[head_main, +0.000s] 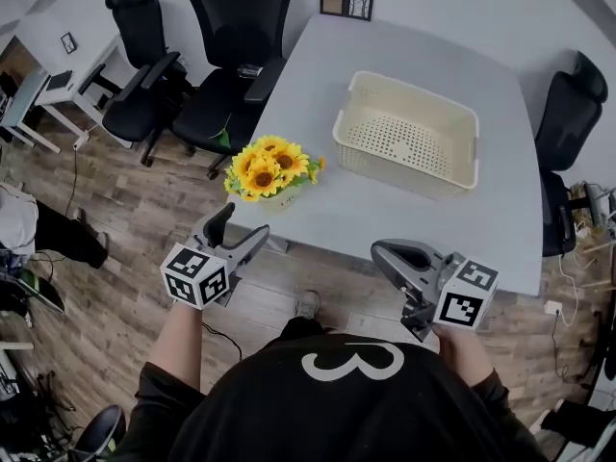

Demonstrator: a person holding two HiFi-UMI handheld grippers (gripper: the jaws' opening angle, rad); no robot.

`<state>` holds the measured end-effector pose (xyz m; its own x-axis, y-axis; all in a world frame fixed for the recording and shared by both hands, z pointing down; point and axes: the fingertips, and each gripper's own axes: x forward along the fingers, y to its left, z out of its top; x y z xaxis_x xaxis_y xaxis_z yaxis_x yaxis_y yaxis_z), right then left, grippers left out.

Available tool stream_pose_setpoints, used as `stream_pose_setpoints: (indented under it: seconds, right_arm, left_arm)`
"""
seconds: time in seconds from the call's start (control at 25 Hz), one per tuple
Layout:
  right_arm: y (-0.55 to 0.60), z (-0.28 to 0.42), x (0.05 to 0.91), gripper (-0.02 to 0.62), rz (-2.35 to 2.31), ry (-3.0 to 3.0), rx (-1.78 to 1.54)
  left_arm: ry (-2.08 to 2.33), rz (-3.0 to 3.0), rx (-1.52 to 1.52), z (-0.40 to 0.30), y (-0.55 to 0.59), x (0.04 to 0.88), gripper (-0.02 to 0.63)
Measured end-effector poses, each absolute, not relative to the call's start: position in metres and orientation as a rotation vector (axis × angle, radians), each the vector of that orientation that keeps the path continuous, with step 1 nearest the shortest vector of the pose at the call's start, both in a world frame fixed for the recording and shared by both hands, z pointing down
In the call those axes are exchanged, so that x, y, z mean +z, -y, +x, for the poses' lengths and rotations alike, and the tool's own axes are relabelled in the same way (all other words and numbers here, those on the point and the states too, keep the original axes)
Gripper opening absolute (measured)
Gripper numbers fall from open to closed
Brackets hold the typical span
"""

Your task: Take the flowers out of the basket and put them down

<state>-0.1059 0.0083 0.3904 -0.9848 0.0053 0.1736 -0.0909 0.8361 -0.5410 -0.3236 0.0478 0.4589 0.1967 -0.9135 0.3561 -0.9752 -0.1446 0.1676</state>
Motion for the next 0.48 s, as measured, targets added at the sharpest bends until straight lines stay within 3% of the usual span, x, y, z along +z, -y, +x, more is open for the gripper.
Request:
stream_pose_setpoints:
  seconds: [0.36,0.48]
  right_arm:
    - [-0.054,-0.078,0.379,0.009,-0.039,2.875,0.779]
    - [-0.067,-0.068,0.374,0.011,-0.068,2.886,0.759]
  left_arm:
    - [1.744,2.327,0.056,-0.224,-0.095,0.363,0.352]
    - [1.714,2.373,-0.01,-0.194,-0.108,0.333,0.235]
